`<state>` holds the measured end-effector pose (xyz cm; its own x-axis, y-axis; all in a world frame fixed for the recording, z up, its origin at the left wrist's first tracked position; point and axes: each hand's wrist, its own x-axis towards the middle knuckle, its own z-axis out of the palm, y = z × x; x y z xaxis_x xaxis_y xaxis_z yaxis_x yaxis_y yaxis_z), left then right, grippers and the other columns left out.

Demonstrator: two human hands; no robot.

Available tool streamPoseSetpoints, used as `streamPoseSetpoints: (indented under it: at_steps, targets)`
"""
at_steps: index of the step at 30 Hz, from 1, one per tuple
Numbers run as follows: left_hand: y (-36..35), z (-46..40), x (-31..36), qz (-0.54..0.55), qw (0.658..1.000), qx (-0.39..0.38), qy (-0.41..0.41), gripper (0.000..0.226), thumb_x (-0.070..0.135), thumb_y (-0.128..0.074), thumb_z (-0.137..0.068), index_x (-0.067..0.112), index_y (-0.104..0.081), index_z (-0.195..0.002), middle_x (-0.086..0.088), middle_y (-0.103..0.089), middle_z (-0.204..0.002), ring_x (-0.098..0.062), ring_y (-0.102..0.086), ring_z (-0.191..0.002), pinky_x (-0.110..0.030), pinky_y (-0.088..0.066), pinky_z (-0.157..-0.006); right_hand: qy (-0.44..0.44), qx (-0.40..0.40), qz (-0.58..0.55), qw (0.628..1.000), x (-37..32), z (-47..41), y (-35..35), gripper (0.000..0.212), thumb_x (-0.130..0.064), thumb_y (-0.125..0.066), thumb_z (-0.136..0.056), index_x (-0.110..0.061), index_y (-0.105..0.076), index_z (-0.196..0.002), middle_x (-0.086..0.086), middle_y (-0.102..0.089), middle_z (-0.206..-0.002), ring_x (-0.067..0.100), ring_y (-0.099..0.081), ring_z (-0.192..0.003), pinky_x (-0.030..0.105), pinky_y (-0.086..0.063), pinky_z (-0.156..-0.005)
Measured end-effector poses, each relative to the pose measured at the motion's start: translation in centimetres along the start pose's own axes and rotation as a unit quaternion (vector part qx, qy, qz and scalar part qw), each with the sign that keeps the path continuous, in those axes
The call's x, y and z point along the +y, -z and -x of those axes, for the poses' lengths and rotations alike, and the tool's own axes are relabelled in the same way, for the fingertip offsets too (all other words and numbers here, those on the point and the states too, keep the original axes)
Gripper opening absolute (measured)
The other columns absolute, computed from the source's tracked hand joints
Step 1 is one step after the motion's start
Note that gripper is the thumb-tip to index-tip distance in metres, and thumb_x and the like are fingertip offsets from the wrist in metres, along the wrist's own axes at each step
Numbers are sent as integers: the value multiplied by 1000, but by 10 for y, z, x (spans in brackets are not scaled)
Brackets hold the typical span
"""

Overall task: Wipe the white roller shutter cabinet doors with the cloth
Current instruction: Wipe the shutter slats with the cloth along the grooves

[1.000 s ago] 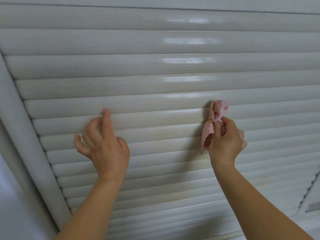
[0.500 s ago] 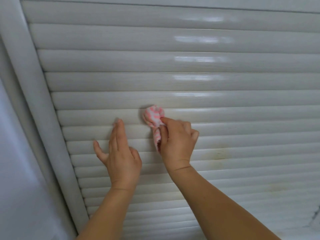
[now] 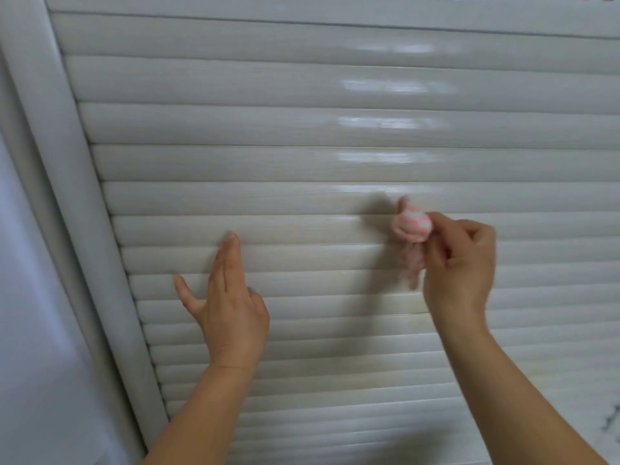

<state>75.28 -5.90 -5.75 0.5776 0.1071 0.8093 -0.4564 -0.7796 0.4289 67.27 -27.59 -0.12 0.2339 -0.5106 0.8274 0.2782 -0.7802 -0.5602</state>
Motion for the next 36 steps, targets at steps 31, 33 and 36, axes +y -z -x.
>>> streamPoseSetpoints:
  at_steps: [31, 33, 36]
  targets:
    - [-4, 18, -28, 71, 974, 94, 193, 78, -20, -50, -66, 7, -40, -138, -11, -53, -131, -26, -48, -118, -49, -22, -107, 249, -147, 176, 941, 5, 76, -72, 34, -15, -51, -76, -21, -72, -103, 10, -62, -102, 30, -47, -93, 36, -50, -64]
    - [1, 18, -31, 101, 969, 91, 208, 79, -23, -45, -68, 7, -36, -140, -11, -51, -133, -24, -40, -118, -51, -25, -107, 249, -148, 164, 943, -5, 81, -83, 33, -17, -51, -76, -21, -70, -103, 10, -62, -100, 29, -45, -93, 35, -51, -62]
    - [8, 18, -37, 129, 967, 95, 196, 82, -26, -40, -65, 5, -34, -140, -14, -51, -131, -30, -44, -120, -51, -28, -107, 276, -172, 156, 933, -23, 87, -99, 38, -24, -45, -76, -19, -72, -103, 11, -65, -100, 28, -44, -95, 35, -52, -58]
